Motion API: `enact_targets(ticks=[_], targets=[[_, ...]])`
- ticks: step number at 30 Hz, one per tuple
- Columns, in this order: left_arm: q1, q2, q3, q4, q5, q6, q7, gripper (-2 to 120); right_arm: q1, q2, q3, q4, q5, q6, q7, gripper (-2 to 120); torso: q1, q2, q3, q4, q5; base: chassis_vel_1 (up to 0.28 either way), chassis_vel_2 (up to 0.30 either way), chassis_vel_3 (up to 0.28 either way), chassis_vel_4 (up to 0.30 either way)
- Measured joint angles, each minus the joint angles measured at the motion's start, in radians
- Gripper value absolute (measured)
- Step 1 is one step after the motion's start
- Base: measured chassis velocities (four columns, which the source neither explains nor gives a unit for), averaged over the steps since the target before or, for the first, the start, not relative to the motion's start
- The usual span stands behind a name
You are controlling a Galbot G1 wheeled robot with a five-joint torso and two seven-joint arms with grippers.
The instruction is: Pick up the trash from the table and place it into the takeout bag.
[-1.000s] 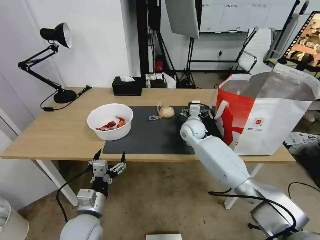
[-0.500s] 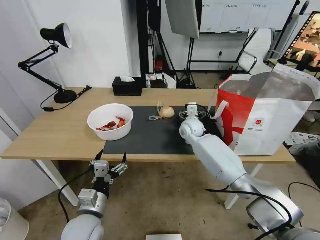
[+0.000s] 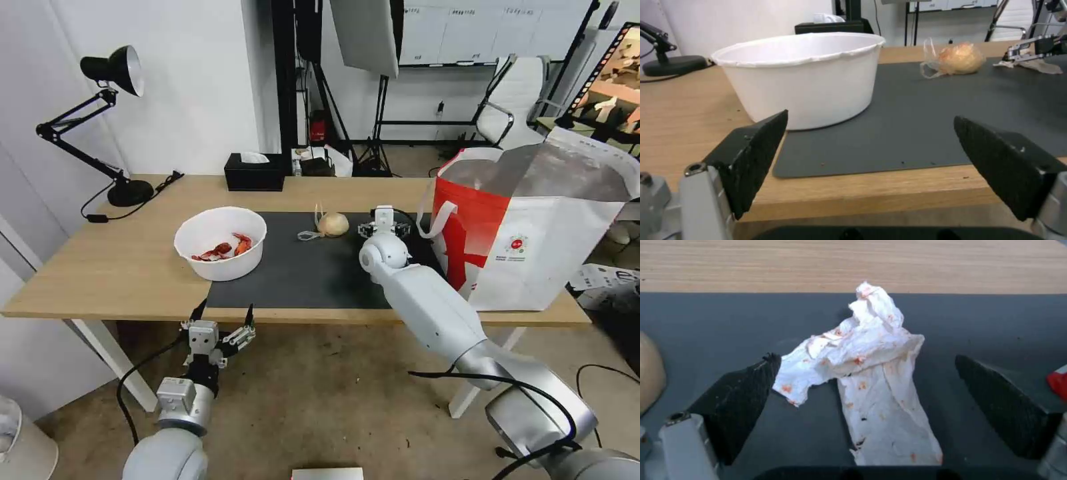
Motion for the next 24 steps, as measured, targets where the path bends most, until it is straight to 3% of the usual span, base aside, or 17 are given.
enact_targets(ticks=[4,18,20,24], targets=[[-0.006,0.006,0.000,0.003,-0.008,0.000,-0.001,100,0.002,0.008,0.012,-0.015,0.000,0.001,-0.008,95,0.000,0.000,0.000,-0.0001,0.0000,0.000,0.000,0.000,0.000],[-0.009,0.012,0.002,-0.004,-0.022,-0.001,-0.001,100,-0.010,0.021,0.016,-0.011,0.009,0.008,-0.016,47,0.000,0.000,0.000,0.0000,-0.0001,0.000,0.000,0.000,0.000],[-0.008,0.012,0.003,-0.005,-0.022,-0.001,-0.001,100,-0.013,0.021,0.017,-0.006,0.011,0.011,-0.018,34,0.000,0.000,0.000,0.0000,0.0000,0.000,0.000,0.000,0.000],[-0.007,0.012,0.005,-0.006,-0.022,-0.001,-0.001,100,-0.015,0.021,0.017,-0.004,0.013,0.017,-0.020,26,0.000,0.000,0.000,0.0000,-0.0001,0.000,0.000,0.000,0.000]])
